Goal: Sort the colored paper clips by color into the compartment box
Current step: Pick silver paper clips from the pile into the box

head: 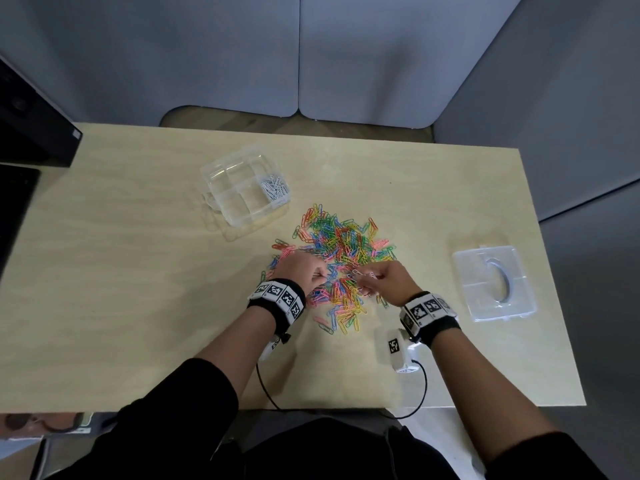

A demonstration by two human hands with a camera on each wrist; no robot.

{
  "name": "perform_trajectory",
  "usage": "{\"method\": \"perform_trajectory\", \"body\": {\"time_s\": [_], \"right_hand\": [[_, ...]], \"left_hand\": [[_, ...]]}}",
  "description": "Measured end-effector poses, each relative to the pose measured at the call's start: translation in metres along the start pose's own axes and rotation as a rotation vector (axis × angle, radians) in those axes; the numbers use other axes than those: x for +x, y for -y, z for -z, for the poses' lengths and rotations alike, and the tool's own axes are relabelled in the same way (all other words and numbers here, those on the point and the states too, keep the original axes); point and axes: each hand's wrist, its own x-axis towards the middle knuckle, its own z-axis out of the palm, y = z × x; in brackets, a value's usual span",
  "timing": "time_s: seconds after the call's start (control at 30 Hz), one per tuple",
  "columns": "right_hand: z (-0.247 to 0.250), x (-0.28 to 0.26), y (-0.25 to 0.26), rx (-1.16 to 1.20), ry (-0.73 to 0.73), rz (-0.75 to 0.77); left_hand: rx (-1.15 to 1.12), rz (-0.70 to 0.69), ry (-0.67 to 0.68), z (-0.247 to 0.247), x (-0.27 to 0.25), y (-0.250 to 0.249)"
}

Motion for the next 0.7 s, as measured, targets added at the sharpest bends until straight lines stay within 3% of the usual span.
{"method": "perform_trajectory", "body": {"time_s": [0.1, 0.23, 0.37, 0.47, 0.6, 0.7], "right_hand": [[0.0, -0.003, 0.002, 0.368, 0.058, -0.098], [-0.006, -0.004, 0.008, 0.462, 0.093, -0.121], [-0.012, 0.001, 0.02, -0.059, -0.007, -0.005], [-0.016, 0.011, 0.026, -0.209, -0.059, 0.061], [-0.012, 0.016, 0.02, -0.595, -0.183, 0.125], [-0.014, 0.017, 0.015, -0.71, -0.197, 0.105]], "left_hand": [[-0.025, 0.049, -0.031, 0.0, -0.002, 0.003], [-0.084, 0.128, -0.048, 0.0, -0.004, 0.009], [-0.161, 0.156, -0.074, 0.003, -0.004, 0.015], [-0.218, 0.174, -0.085, 0.003, -0.003, 0.021], [-0.302, 0.121, 0.001, 0.003, -0.005, 0.021], [-0.339, 0.101, 0.023, 0.003, -0.006, 0.02]]}}
